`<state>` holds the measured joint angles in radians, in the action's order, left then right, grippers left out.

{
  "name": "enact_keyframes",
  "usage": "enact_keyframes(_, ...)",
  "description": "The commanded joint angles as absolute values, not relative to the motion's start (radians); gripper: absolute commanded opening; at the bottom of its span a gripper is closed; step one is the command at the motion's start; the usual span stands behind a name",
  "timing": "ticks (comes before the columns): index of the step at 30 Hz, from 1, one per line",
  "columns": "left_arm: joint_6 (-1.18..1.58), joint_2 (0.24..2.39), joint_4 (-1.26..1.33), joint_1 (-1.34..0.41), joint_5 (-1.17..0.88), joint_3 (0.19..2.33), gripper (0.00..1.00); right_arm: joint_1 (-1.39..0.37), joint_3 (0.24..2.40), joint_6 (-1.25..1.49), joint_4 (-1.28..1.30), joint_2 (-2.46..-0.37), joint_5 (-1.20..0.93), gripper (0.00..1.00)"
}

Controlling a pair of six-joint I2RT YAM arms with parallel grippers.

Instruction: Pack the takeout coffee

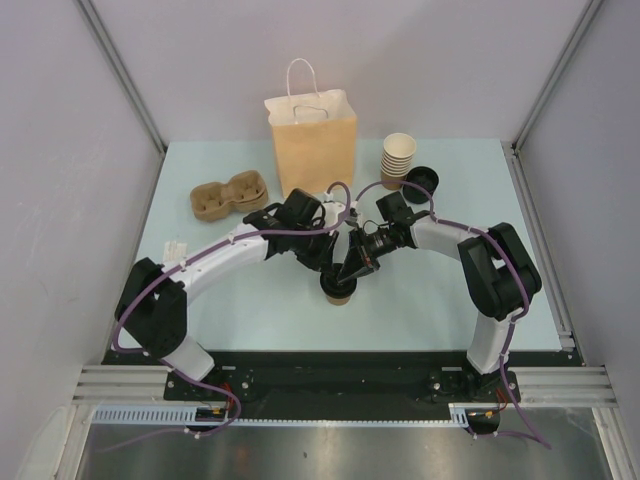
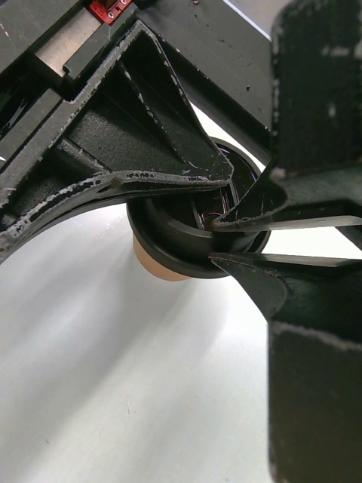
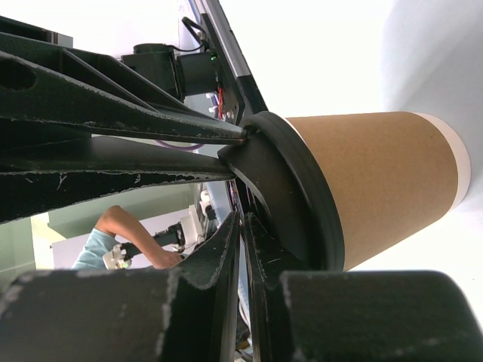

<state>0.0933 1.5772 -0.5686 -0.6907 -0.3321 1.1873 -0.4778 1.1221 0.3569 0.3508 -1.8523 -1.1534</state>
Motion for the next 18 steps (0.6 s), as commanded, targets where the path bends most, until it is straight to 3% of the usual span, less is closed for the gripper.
enact_keyframes(1,0.067,1.542,-0.56,-0.707,-0.318,1.233,0.19,-0.485,1.104,0.29,0.387,-1.911,-0.963,0.12)
enact_keyframes(18,0.064,1.514,-0.566,-0.709,-0.284,1.238,0.2,-0.485,1.104,0.288,0.387,-1.913,-0.965,0.12)
